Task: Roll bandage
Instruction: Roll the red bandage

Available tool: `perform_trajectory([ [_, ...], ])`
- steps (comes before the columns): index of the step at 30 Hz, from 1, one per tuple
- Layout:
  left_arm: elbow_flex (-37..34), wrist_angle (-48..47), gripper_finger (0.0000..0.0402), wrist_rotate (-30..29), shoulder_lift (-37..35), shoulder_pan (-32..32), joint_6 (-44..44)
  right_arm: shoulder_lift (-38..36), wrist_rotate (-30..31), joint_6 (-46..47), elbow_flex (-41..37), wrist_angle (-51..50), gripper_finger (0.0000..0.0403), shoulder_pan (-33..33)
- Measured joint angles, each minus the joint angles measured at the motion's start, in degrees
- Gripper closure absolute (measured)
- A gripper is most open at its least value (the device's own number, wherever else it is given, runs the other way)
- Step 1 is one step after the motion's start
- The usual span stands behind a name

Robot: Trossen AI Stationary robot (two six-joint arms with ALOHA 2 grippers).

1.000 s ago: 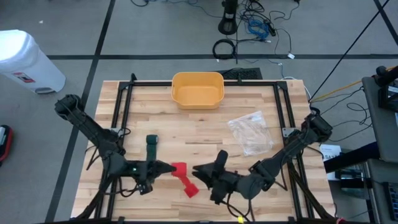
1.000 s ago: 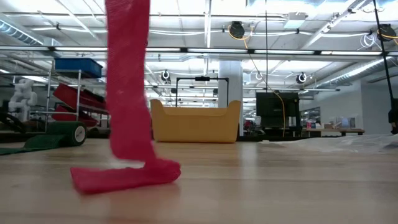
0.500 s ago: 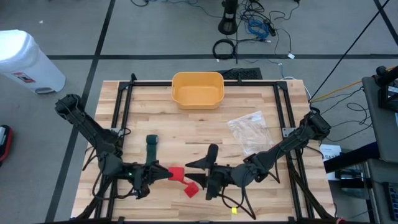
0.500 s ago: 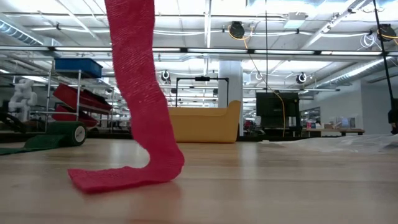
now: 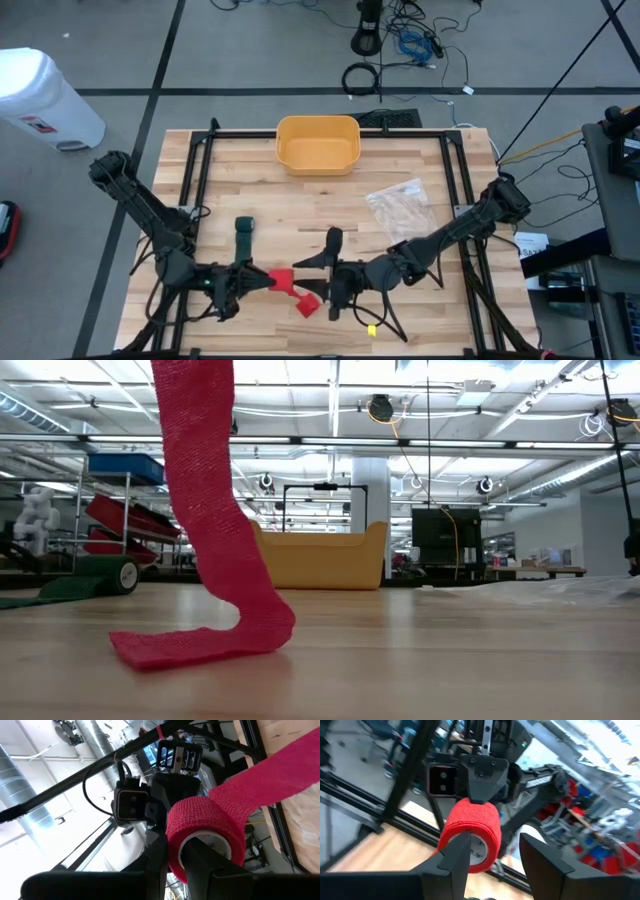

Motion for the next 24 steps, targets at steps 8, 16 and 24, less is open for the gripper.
perform_trajectory([
  [8, 0.0, 0.3, 0.0345, 0.0, 0.0, -0.1, 0.0, 0.0, -4.6, 3.7, 0.0, -1.3, 0.0246, -1.1],
  [16, 0.0, 1.1, 0.0345, -1.4, 0.0, -0.1, -0.1, 0.0, -4.3, 3.4, 0.0, -1.7, 0.0246, -0.6],
  [24, 0.0, 1.1, 0.0345, -1.9, 0.0, 0.0, -0.1, 0.0, -2.6, 3.8, 0.0, -1.7, 0.0246, -0.9],
])
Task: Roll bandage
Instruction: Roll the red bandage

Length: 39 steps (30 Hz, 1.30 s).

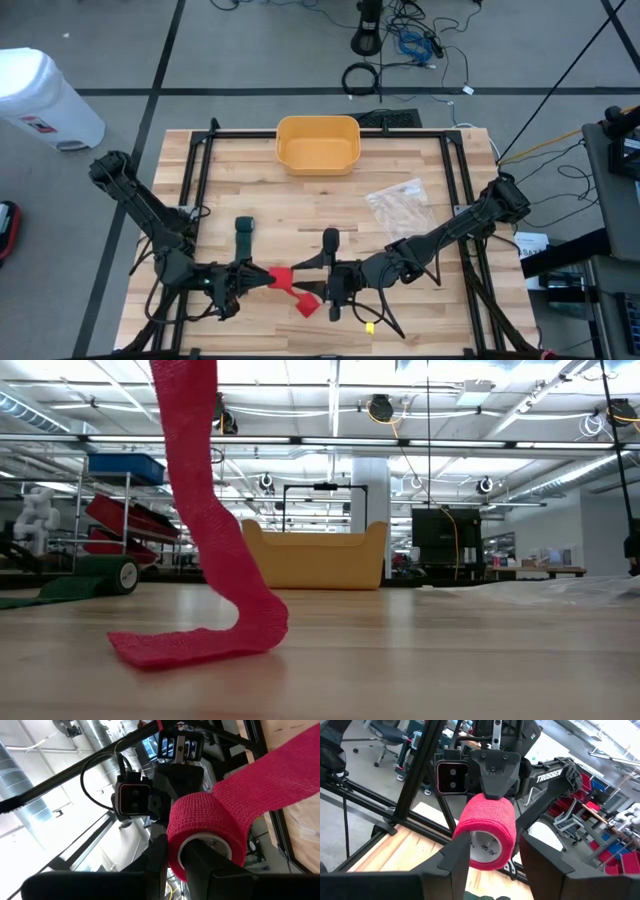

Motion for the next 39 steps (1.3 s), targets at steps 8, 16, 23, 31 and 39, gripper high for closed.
perform_trajectory([
  [8, 0.0, 0.9, 0.0345, 0.0, 0.0, 0.0, -0.3, 0.3, -0.4, 0.2, 0.0, 1.0, 0.0246, -0.2],
  [16, 0.0, 1.3, 0.0345, 0.0, 0.0, 0.0, -0.4, 1.7, 0.4, -2.9, 0.0, 2.4, 0.0246, -0.7],
  [23, 0.0, 1.3, 0.0345, -1.3, 0.0, 0.0, -0.6, 1.6, 4.1, -6.7, 0.0, 4.8, 0.0246, -0.1],
  [31, 0.0, 1.3, 0.0345, -1.3, 0.0, 0.0, -1.6, 1.6, 4.5, -6.3, 0.0, 4.7, 0.0291, -0.2],
  [39, 0.0, 1.3, 0.0345, -1.2, 0.0, 0.0, -2.0, 1.6, 4.2, -5.5, 0.0, 4.6, 0.0349, -0.2],
])
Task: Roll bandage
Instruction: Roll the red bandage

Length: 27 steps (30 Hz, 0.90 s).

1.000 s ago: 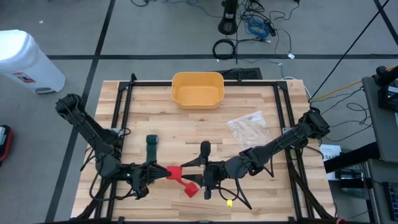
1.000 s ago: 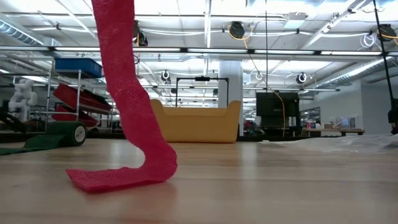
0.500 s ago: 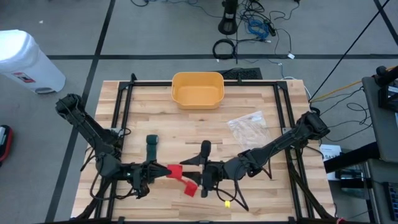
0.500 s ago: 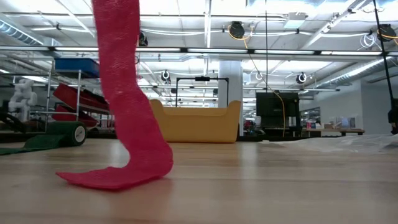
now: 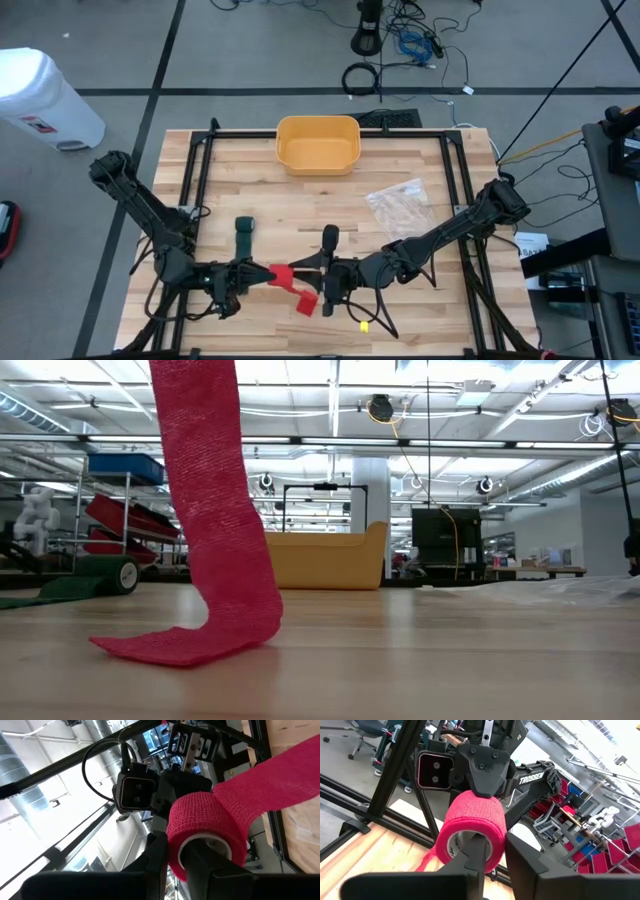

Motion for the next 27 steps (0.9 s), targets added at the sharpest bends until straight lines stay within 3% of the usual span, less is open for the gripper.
perform_trajectory([
  [8, 0.0, 0.0, 0.0345, 0.6, 0.2, 0.0, -1.6, 0.0, 0.0, 0.1, 0.0, 0.1, 0.0364, 0.0],
  [18, 0.0, 0.0, 0.0345, 1.4, 0.2, 0.0, -2.9, 0.0, 0.0, -0.1, 0.0, 1.1, 0.0320, 0.0],
  [27, 0.0, 0.0, 0.0345, 1.6, 0.2, -0.1, -3.0, 0.0, -4.1, 0.3, 0.0, 1.9, 0.0373, -0.3],
])
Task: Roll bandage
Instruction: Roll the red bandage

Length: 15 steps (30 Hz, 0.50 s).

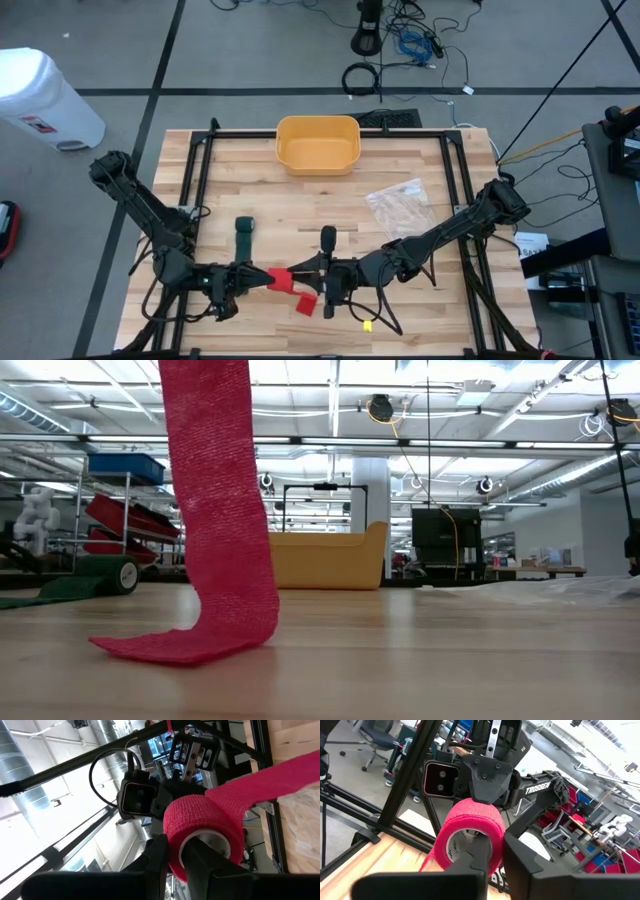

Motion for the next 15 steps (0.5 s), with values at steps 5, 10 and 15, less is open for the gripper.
perform_trajectory([
  [5, 0.0, 0.0, 0.0345, 0.0, 0.0, -0.3, -0.9, 0.0, 0.0, 0.1, 0.0, 0.0, 0.0392, 0.0],
  [10, 0.0, 1.8, 0.0345, 0.3, 0.1, -0.5, -7.8, 0.0, -0.2, 0.4, 0.0, 0.0, 0.0389, 0.0],
  [15, 0.0, 3.2, 0.0329, 0.4, 0.1, -0.8, -15.1, -0.1, -0.2, 0.9, 0.0, -0.4, 0.0388, 0.0],
])
